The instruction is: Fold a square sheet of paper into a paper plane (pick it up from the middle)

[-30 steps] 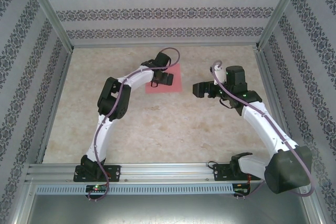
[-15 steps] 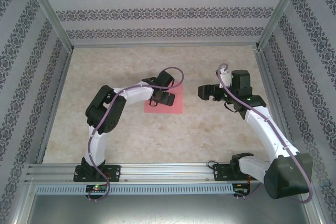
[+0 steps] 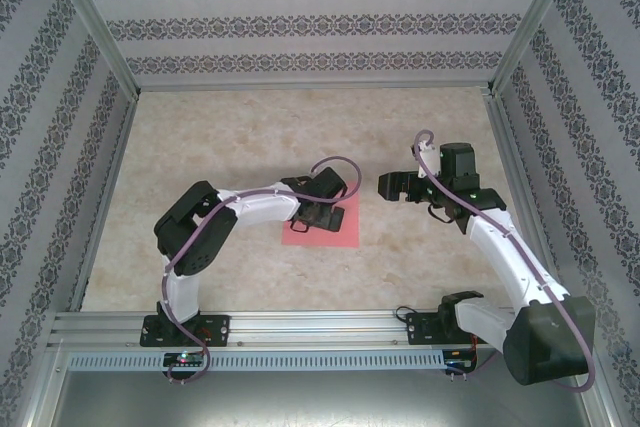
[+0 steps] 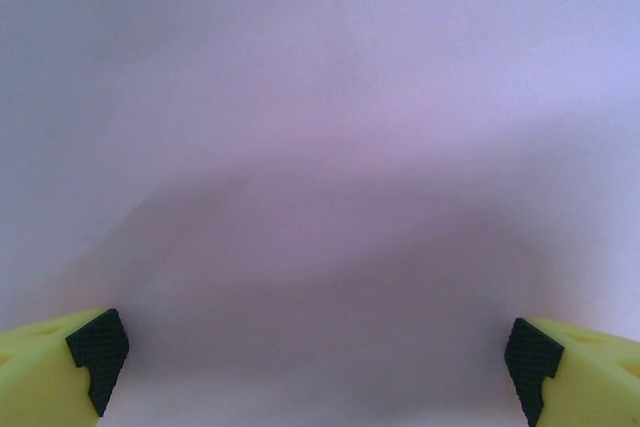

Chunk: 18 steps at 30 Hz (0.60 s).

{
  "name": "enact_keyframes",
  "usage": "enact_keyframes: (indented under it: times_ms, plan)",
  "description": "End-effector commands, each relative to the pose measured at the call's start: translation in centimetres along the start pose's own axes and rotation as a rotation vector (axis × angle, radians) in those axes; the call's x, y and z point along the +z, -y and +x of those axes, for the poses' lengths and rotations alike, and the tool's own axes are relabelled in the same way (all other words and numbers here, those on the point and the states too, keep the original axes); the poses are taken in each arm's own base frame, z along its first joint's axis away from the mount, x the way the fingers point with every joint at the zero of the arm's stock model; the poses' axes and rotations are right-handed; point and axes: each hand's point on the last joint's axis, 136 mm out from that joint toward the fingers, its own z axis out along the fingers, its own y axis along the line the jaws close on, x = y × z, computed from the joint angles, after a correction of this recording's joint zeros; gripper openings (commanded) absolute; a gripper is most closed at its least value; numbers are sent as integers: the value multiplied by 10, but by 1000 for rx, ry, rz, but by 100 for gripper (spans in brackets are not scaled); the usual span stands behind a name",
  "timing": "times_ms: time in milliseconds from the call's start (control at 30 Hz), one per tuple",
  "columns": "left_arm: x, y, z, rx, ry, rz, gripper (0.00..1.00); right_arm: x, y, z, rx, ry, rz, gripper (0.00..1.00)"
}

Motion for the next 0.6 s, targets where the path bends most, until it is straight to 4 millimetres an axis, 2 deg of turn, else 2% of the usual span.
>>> enact_keyframes:
  times_ms: [0, 67, 167, 300, 567]
  plan:
    - [12, -14, 59, -65, -201, -90, 100, -4, 7, 7, 30, 1, 20, 98]
    - [9, -18, 55, -79, -194, -108, 100, -4, 7, 9, 31, -4, 19, 98]
    - [5, -9, 48, -81, -179, -77, 100, -5, 6, 11, 30, -16, 12, 98]
    - [1, -7, 44, -46, -167, -83, 100, -6, 5, 12, 29, -24, 3, 98]
    - [-32, -4, 6, -21, -36, -63, 100, -5, -3, 16, 58, -60, -24, 98]
